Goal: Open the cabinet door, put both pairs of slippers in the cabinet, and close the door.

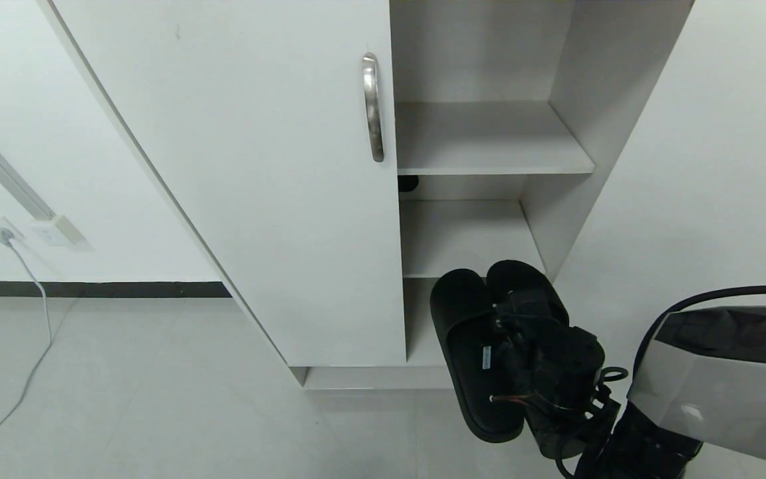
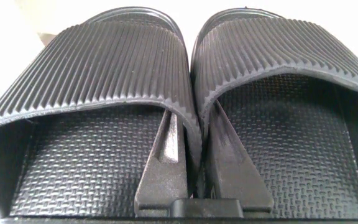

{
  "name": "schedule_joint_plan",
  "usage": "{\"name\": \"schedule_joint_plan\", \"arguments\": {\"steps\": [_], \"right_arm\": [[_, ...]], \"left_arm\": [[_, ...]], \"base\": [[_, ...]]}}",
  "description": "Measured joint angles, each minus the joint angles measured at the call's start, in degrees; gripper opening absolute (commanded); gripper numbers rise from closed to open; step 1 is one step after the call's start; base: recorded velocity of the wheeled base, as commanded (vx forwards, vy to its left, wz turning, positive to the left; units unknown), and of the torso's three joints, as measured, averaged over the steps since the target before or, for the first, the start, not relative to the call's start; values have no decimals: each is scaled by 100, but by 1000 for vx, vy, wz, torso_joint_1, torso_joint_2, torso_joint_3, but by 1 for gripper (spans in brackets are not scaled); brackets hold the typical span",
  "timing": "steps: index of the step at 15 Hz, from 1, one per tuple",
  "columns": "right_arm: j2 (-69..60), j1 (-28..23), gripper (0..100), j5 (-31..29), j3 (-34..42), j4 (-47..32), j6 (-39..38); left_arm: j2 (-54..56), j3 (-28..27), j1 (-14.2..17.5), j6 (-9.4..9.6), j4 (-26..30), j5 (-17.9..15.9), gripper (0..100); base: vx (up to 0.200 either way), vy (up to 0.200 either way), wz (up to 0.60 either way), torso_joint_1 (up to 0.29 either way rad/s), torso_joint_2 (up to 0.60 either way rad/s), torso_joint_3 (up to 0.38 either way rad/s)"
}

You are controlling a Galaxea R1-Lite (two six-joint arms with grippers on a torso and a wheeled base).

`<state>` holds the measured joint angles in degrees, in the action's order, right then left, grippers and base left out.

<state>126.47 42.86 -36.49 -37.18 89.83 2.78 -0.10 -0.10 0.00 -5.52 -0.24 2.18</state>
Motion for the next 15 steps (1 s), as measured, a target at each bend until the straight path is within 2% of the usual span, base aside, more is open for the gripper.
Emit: {"name": "schedule_joint_plan", "arguments": {"steps": [5, 13, 15], "right_arm": [[72, -17, 0, 0, 6, 11, 20], [93, -20, 0, 0, -46, 13, 17], [173, -26, 0, 0, -208, 5, 34]], "left_arm": [[0, 0, 2, 0, 2, -2, 0], [0, 0, 2, 5, 4, -9, 0], [0, 0, 2, 2, 2, -5, 0]], "base": [[0, 0, 0, 0, 0, 0], [200, 0, 0, 1, 1, 2], [0, 0, 0, 0, 0, 0]]}}
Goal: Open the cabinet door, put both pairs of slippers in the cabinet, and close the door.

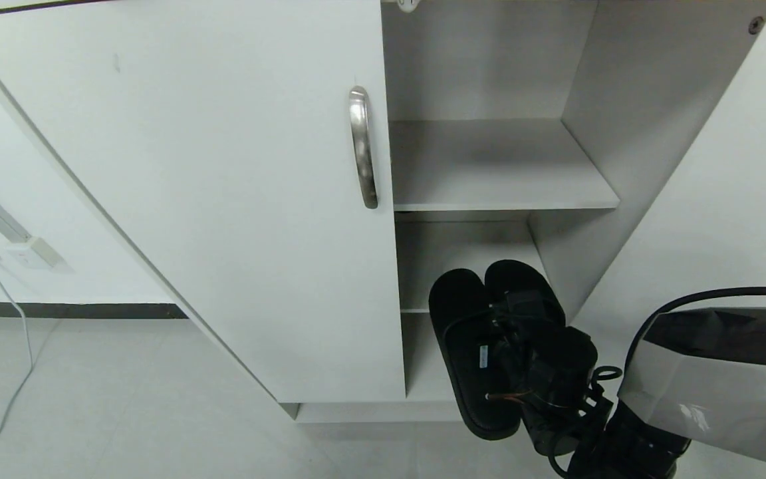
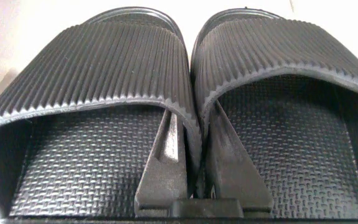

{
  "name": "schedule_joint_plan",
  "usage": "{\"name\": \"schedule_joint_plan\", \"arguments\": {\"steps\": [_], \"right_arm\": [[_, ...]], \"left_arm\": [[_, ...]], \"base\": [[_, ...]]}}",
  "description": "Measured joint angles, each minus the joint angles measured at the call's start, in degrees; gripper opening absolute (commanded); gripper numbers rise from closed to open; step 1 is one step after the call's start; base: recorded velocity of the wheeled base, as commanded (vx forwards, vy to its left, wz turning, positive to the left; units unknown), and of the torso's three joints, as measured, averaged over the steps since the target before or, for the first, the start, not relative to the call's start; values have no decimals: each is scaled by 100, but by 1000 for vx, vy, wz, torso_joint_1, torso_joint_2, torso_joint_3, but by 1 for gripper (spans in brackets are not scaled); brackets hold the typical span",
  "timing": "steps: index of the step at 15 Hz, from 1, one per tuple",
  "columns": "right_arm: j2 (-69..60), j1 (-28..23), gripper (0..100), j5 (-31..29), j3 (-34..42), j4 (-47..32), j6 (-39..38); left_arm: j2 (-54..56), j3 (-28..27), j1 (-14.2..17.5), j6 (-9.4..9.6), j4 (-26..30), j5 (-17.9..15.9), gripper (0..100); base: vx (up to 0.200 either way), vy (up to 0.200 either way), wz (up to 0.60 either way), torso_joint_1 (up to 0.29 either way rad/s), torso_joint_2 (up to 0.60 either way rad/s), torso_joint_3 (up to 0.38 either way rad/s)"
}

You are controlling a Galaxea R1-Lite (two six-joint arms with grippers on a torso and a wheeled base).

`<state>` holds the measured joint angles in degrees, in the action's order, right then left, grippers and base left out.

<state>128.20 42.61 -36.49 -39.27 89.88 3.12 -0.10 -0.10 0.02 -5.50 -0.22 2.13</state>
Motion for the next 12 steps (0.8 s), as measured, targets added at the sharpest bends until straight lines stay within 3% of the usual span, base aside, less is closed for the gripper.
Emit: {"name": "schedule_joint_plan", "arguments": {"steps": [5, 12], "right_arm": [[286, -168, 0, -5, -950, -763, 21], [744, -514, 0, -7, -3284, -2619, -176]], "left_arm": [[0, 0, 0, -2, 0, 5, 0], [0, 0, 0, -20, -2, 11, 0]], "base": [[0, 0, 0, 0, 0, 0], [0, 0, 0, 0, 0, 0]]}}
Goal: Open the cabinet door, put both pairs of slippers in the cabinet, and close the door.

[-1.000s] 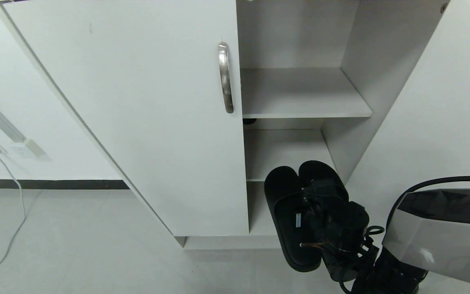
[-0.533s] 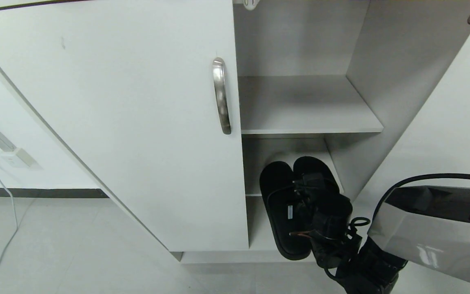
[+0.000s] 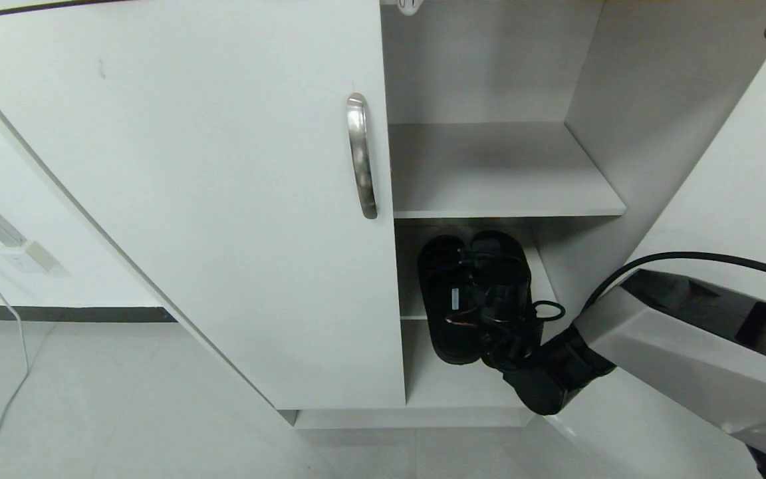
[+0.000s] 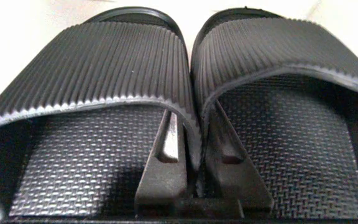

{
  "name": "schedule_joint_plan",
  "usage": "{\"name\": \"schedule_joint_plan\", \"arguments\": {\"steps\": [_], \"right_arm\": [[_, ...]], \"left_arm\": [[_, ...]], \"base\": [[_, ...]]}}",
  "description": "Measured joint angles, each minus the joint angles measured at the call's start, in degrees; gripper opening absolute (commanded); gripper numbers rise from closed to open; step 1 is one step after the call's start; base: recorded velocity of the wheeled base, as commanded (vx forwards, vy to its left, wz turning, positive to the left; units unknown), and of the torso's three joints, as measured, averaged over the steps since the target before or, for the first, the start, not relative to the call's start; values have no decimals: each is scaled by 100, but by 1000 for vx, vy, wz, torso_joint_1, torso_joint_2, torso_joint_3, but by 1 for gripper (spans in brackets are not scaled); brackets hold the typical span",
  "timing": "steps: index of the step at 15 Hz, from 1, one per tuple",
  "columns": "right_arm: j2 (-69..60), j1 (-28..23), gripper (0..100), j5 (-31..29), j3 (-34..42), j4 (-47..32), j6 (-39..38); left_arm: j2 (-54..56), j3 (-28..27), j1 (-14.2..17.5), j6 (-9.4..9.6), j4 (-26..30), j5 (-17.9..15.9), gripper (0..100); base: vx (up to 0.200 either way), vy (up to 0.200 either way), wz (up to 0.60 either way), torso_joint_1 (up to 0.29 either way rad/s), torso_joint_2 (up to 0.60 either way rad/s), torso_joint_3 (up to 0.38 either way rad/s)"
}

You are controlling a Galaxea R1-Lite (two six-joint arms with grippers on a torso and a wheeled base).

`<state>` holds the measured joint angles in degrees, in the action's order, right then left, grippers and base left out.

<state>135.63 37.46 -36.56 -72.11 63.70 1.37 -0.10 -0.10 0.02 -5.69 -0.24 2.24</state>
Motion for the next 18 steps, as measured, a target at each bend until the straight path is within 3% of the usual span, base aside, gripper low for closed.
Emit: {"name": "schedule_joint_plan", "arguments": {"steps": [5, 18], "right_arm": [[472, -202, 0, 0, -1117, -516, -94], [850, -549, 0, 79, -2356, -1465, -155]], "left_arm": [[0, 0, 0, -7, 0, 10, 0], [0, 0, 0, -10, 0, 11, 0]], "base": [[0, 0, 0, 0, 0, 0], [0, 0, 0, 0, 0, 0]]}}
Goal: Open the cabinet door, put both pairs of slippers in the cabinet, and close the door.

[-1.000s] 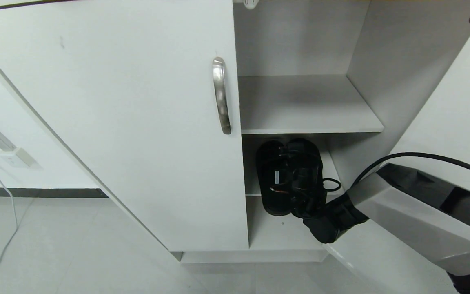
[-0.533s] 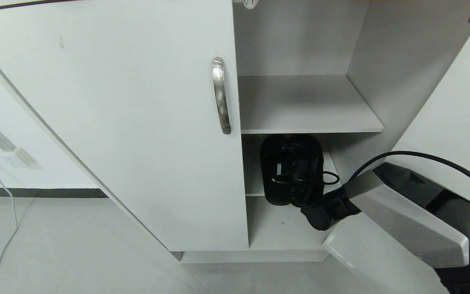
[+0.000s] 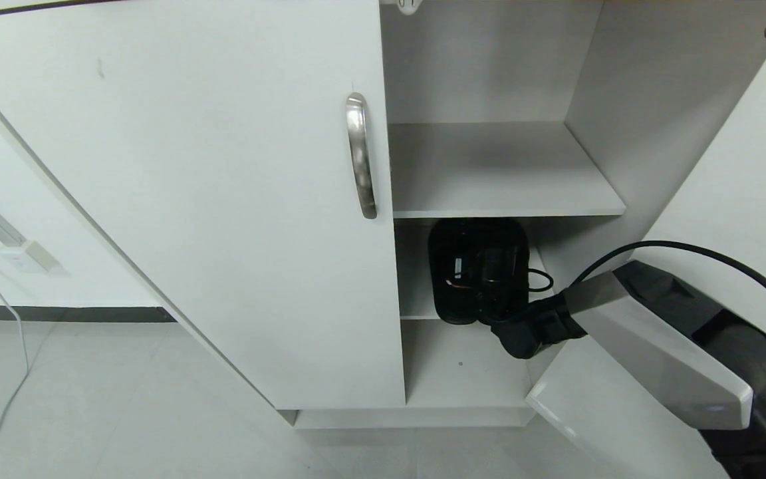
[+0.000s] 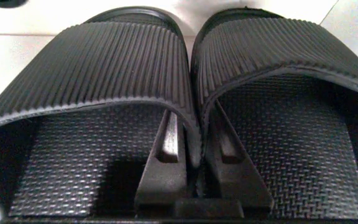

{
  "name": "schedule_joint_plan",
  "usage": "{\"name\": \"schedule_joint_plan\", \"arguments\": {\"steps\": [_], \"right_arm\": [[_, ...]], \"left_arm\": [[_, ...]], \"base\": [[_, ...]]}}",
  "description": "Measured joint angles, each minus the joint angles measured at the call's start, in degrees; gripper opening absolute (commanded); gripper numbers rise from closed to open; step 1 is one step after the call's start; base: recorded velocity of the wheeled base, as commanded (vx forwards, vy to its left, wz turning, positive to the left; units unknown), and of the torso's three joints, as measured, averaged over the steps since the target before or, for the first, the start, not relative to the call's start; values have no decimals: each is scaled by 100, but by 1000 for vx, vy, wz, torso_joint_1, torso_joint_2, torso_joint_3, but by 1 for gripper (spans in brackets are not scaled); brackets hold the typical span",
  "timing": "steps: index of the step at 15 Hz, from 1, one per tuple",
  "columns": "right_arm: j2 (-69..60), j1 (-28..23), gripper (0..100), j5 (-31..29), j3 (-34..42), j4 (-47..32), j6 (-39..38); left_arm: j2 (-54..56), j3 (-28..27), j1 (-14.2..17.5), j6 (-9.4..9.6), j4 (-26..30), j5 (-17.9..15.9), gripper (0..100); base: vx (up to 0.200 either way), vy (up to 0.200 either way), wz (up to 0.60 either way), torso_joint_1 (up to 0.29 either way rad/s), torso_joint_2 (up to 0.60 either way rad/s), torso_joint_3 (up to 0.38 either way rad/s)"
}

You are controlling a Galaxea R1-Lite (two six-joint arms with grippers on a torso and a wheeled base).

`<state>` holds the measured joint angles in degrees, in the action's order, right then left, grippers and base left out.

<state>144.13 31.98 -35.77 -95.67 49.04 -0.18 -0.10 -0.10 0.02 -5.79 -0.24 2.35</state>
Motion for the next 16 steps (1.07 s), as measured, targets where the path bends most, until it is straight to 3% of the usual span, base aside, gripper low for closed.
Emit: {"name": "schedule_joint_plan", "arguments": {"steps": [1, 8, 12, 16], "right_arm": [[13, -1, 100, 27, -11, -7, 0], [-74, 38, 100, 9, 354, 165, -6], [-518, 178, 100, -49, 1193, 666, 11], [-1180, 407, 100, -49, 2548, 1193, 13]], "left_arm": [[0, 0, 0, 0, 0, 0, 0], [0, 0, -2, 2, 0, 0, 0], [0, 0, -2, 2, 0, 0, 0], [0, 0, -2, 11, 0, -12, 0]], "base": [[0, 0, 0, 0, 0, 0], [0, 0, 0, 0, 0, 0], [0, 0, 0, 0, 0, 0], [0, 0, 0, 0, 0, 0]]}}
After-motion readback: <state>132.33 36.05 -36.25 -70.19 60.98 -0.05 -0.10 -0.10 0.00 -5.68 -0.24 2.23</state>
